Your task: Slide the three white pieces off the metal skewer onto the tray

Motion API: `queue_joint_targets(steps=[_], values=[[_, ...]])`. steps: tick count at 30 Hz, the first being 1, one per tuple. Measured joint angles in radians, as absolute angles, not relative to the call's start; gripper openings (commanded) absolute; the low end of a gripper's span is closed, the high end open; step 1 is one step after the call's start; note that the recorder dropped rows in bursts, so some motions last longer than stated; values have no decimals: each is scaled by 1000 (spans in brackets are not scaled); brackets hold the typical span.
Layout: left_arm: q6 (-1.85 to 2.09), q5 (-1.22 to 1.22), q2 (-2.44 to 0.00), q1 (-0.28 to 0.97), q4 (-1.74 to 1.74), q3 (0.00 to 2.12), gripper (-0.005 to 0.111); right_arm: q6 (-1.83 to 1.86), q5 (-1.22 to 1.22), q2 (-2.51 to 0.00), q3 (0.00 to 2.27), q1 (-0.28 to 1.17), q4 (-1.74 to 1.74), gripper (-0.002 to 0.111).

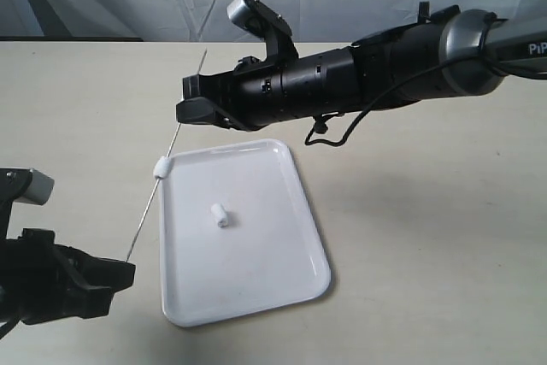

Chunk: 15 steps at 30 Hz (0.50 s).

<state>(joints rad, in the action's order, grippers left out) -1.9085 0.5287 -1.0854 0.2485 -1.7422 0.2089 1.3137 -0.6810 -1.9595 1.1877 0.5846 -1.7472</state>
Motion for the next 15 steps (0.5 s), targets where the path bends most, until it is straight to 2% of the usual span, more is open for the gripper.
queue_joint_targets(steps=[10,15], values=[[-1909,525,-1085,248,-1742,203,0,1314,-681,-1959,1188,585,-1747,5],[-1909,521,-1085,248,-1742,203,0,1314,-681,-1959,1188,585,-1745,25]])
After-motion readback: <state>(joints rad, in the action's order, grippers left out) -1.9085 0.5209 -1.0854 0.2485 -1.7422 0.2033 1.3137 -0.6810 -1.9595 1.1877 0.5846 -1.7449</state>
